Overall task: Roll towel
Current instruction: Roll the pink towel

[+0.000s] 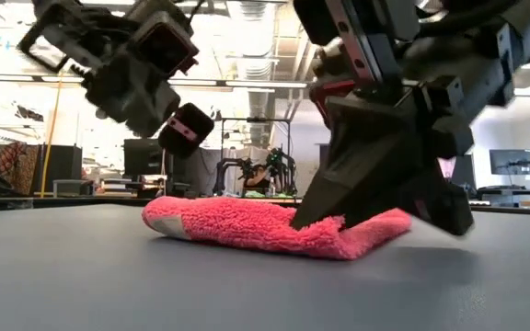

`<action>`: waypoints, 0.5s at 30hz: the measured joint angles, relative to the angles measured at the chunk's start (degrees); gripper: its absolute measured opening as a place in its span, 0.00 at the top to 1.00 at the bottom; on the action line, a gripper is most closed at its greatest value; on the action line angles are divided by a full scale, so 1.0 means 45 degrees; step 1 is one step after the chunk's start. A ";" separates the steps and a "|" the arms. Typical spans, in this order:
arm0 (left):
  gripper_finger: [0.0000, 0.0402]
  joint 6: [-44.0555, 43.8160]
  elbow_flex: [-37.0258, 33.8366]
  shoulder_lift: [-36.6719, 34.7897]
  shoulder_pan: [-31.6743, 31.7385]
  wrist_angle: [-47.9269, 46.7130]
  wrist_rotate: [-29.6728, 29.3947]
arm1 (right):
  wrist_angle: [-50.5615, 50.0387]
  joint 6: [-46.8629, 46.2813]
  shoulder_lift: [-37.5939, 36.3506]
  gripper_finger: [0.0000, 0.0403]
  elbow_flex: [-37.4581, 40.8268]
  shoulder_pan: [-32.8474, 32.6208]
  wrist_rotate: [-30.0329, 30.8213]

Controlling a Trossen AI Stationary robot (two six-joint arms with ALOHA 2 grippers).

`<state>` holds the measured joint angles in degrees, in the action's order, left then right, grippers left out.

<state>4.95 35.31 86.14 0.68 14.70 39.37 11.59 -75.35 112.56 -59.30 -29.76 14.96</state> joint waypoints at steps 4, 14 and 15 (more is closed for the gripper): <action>1.00 0.0827 0.0001 0.0332 -0.0767 0.0267 -0.2903 | 0.2301 -0.1692 -0.0067 0.96 0.1083 -0.0168 0.0830; 0.86 0.1765 0.0017 0.0952 -0.1407 0.1393 -0.3710 | 0.2541 -0.3610 -0.0079 0.96 0.1503 -0.0189 0.0806; 0.83 0.1608 0.0016 0.0963 -0.1407 0.1328 -0.3715 | 0.2485 -0.3819 -0.0079 0.96 0.1504 -0.0153 0.0788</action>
<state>12.19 35.38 90.47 -5.65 20.68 22.65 22.77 -92.53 112.20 -52.53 -30.44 18.50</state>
